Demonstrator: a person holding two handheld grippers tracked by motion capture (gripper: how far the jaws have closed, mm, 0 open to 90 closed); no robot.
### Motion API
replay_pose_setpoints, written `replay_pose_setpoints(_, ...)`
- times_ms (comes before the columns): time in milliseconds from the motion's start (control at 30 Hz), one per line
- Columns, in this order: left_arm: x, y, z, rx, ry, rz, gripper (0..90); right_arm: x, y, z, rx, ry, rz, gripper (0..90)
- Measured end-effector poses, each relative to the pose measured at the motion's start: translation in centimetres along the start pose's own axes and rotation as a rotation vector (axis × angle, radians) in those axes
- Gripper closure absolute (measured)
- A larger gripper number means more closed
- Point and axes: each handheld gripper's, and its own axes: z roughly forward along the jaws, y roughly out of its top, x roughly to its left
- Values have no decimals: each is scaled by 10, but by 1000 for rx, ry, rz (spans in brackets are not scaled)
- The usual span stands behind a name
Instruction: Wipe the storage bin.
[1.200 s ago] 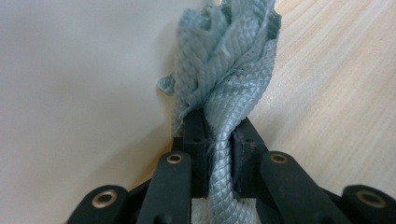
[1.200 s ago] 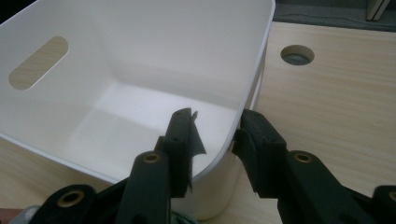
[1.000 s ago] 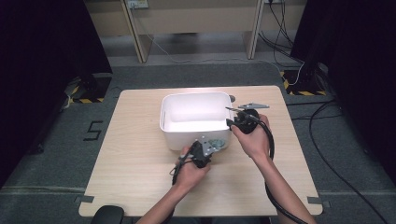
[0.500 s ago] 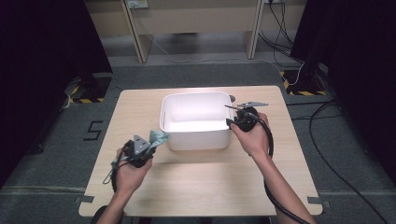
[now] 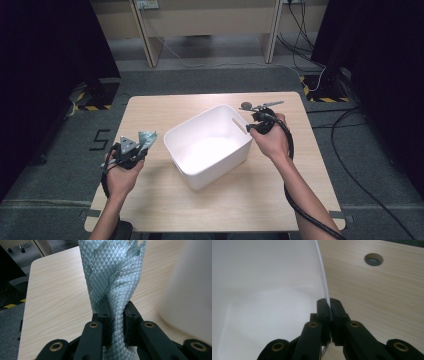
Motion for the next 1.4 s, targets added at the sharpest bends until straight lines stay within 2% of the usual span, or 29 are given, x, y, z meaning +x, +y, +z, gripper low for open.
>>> replay_pose_setpoints(33,-2,2,0,1,-6,7,786,-1,1,0,1,12,-25,847)
replay_pose_setpoints(67,-4,2,1,-4,-11,8,786,0,1,0,4,-1,-65,833)
replay_pose_setpoints(100,-6,3,1,-2,-14,17,786,0,0,0,2,-5,-74,815)
replay_pose_setpoints(167,-12,4,3,-2,-26,29,786,2,-1,-4,-35,0,-60,731)
replay_pose_setpoints(233,-20,4,3,2,-44,51,786,1,-3,-14,-70,0,-56,726)
replay_pose_setpoints(300,-26,2,4,1,-66,61,786,0,-6,-28,-104,-2,-54,741)
replay_pose_setpoints(367,-31,0,6,4,-88,61,785,-3,-13,-40,-129,-18,-42,793)
replay_pose_setpoints(433,-35,-2,7,8,-96,73,785,-5,-22,-48,-117,-31,-27,893)
replay_pose_setpoints(500,-38,-2,7,3,-103,81,786,-7,-32,-52,-84,-42,-20,900)
replay_pose_setpoints(567,-41,-2,7,-1,-106,85,786,-7,-38,-52,-70,-40,-13,900)
replay_pose_setpoints(600,-44,-2,5,0,-114,91,786,-4,-51,-50,-49,-12,-7,900)
replay_pose_setpoints(767,-49,-4,2,2,-119,107,787,12,-66,-42,-26,32,-40,900)
replay_pose_setpoints(933,-52,-7,-4,-4,-124,111,787,24,-64,-33,-32,36,-61,900)
replay_pose_setpoints(1033,-55,-12,-10,-5,-136,108,787,33,-66,-30,-28,77,-61,894)
replay_pose_setpoints(1200,-58,-12,-7,-8,-136,113,787,52,-70,-22,-17,102,-122,888)
replay_pose_setpoints(1233,-59,-11,-7,-4,-127,130,788,54,-69,-20,-16,105,-119,885)
replay_pose_setpoints(1333,-59,-7,-3,-7,-135,132,788,50,-64,-17,-16,93,-109,879)
replay_pose_setpoints(1400,-60,-3,0,-2,-129,160,789,47,-60,-15,-17,87,-103,878)
